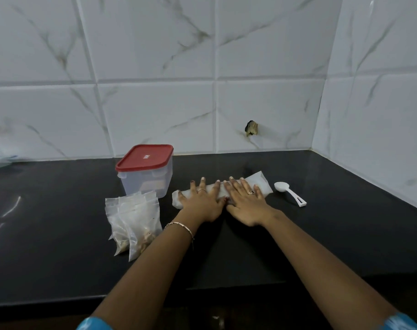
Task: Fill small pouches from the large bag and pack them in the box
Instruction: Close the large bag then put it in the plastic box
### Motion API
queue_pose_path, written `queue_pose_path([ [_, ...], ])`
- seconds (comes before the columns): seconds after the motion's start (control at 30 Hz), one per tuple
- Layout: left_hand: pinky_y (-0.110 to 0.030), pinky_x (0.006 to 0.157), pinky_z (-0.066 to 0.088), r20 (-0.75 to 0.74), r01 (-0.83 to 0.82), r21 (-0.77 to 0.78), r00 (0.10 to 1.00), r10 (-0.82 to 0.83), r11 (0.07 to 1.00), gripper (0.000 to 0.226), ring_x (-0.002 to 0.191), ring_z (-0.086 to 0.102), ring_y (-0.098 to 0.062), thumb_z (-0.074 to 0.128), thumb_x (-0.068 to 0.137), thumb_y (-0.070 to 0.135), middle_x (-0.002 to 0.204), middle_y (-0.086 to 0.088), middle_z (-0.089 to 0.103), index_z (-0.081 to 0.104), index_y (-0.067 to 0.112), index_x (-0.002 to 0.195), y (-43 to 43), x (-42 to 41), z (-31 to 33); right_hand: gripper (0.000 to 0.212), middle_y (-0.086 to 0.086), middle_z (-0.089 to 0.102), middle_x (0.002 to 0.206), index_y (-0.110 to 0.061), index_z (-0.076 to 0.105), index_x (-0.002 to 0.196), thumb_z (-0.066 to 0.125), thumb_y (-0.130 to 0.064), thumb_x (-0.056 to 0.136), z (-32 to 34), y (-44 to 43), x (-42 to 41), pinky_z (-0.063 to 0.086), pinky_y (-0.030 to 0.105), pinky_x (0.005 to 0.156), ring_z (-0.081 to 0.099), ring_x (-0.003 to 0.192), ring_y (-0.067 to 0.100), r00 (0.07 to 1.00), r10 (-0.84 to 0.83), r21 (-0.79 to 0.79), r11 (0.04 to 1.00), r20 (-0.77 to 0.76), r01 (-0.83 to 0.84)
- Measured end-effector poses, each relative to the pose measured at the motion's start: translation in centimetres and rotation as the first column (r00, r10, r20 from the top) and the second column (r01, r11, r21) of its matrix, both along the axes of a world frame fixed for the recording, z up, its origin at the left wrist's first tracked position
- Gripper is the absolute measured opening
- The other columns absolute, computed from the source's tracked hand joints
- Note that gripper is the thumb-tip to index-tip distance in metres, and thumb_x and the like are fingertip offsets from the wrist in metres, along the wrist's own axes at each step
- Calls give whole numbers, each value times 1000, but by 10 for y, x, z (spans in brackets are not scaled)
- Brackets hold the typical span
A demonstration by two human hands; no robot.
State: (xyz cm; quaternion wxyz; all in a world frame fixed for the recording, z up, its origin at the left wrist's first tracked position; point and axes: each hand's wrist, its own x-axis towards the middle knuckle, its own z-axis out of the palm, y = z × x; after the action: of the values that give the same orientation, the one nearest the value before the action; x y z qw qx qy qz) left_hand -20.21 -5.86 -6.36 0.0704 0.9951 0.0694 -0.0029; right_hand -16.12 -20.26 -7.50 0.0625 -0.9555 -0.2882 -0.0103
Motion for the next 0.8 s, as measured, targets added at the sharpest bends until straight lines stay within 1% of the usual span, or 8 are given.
queue_pose_path([
  [0.07, -70, 108, -6, -9, -15, 8, 1000, 15, 1000, 60, 148, -15, -30, 16, 97, 62, 162, 0, -10, -7, 46, 150, 2, 5, 0, 64, -5, -16, 162, -28, -6, 155, 24, -41, 100, -3, 4, 5, -11, 47, 116, -18, 148, 19, 999, -28, 27, 999, 21, 27],
  [0.17, -70, 108, -6, 4, -23, 19, 1000, 23, 1000, 58, 148, -12, -30, 15, 97, 60, 163, 0, -7, -8, 46, 149, 2, 9, -3, 62, -3, -15, 162, -30, -5, 155, 23, -42, 100, -8, 9, 10, -11, 47, 117, -17, 148, 21, 997, -63, 56, 997, 43, 61],
  [0.43, -71, 109, 0, 47, -29, 75, 999, 26, 997, 58, 149, -3, -31, 14, 99, 56, 163, -3, 1, -4, 40, 152, 1, 26, -7, 60, -4, -12, 162, -31, -3, 155, 22, -40, 101, -9, 11, 27, -11, 44, 118, -15, 148, 17, 996, -80, 97, 992, 43, 76],
  [0.57, -69, 110, -4, 88, -57, 61, 995, 52, 997, 65, 149, -6, -29, 12, 97, 59, 163, -2, -2, -5, 31, 154, 1, 36, -13, 61, -4, -13, 162, -27, -5, 155, 21, -39, 102, -9, 11, 32, -11, 44, 117, -16, 148, 15, 997, -64, 118, 991, 37, 59],
  [0.63, -66, 111, -8, 128, -62, 51, 990, 55, 997, 67, 148, -10, -29, 13, 98, 58, 163, -3, -5, -5, 25, 154, 2, 40, -17, 60, -3, -12, 162, -24, -4, 155, 22, -37, 102, -10, 11, 35, -11, 44, 118, -16, 148, 14, 998, -54, 151, 987, 43, 47],
  [0.7, -61, 113, -10, 209, -49, 24, 977, 43, 998, 66, 148, -11, -30, 18, 99, 54, 162, -8, -5, -1, 21, 154, 2, 41, -21, 60, -3, -11, 162, -22, -2, 155, 24, -34, 103, -11, 10, 36, -11, 44, 118, -15, 148, 14, 998, -33, 172, 985, 58, 23],
  [0.73, -57, 116, -8, 263, -36, 15, 964, 31, 999, 66, 148, -10, -31, 22, 100, 50, 162, -11, -3, 2, 18, 154, 2, 40, -22, 60, -3, -11, 163, -22, -1, 155, 25, -33, 103, -11, 10, 36, -11, 43, 118, -15, 148, 13, 997, -15, 173, 985, 74, 2],
  [0.8, -48, 119, 2, 367, -3, 16, 930, -3, 1000, 64, 147, -1, -33, 32, 100, 42, 160, -15, 5, 9, 13, 153, 1, 35, -21, 60, -5, -9, 163, -22, 2, 156, 29, -31, 103, -9, 9, 35, -10, 42, 118, -14, 148, 12, 992, 45, 191, 979, 116, -67],
])
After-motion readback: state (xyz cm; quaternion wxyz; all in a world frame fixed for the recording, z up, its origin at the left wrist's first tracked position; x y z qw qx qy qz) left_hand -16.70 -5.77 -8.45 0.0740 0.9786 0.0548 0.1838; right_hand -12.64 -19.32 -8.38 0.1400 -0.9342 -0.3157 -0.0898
